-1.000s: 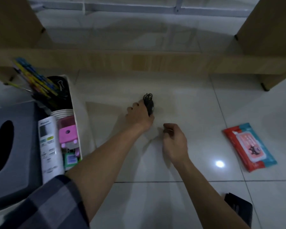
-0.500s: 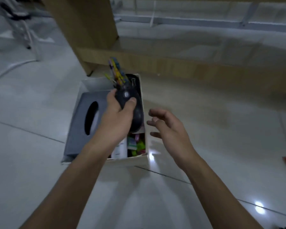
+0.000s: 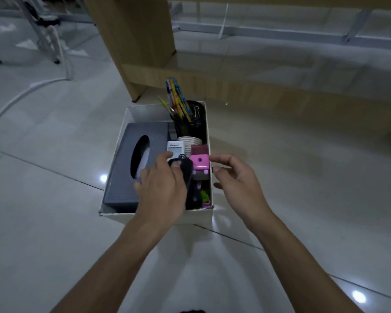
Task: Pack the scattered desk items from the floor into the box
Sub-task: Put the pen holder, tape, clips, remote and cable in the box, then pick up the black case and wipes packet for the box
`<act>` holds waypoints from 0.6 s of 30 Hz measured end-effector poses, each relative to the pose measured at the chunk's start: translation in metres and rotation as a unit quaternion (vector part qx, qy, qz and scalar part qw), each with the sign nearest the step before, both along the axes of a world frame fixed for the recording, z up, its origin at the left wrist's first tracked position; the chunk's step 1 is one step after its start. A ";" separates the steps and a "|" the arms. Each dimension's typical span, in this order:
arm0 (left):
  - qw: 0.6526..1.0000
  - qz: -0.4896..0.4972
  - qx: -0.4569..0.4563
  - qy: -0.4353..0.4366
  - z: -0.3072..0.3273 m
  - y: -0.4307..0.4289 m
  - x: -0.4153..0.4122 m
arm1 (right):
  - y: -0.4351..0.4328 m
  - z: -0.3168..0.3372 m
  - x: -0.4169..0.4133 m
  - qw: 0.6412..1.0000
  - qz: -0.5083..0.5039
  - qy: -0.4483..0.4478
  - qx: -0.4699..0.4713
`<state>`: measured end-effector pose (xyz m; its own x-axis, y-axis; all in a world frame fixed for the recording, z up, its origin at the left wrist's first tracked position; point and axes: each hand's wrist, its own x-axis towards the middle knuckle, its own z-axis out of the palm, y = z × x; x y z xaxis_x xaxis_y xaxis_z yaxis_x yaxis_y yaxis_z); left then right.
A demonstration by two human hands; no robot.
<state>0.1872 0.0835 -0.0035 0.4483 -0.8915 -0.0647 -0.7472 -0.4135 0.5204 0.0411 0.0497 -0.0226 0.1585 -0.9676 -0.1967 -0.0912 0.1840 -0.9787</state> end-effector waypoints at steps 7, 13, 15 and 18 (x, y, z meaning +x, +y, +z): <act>0.997 -0.040 -0.030 -0.052 -0.004 0.000 0.007 | 0.006 -0.003 -0.002 0.999 0.026 0.014 0.015; 0.987 -0.085 0.001 -0.138 0.002 0.003 0.019 | 0.010 -0.008 -0.003 0.999 0.032 0.030 0.015; 0.984 -0.095 0.016 -0.150 0.005 0.002 0.020 | 0.012 -0.009 -0.005 0.999 0.034 0.030 0.013; 0.983 -0.104 -0.058 -0.137 0.009 0.003 0.014 | 0.018 -0.009 -0.011 0.999 0.031 0.032 0.010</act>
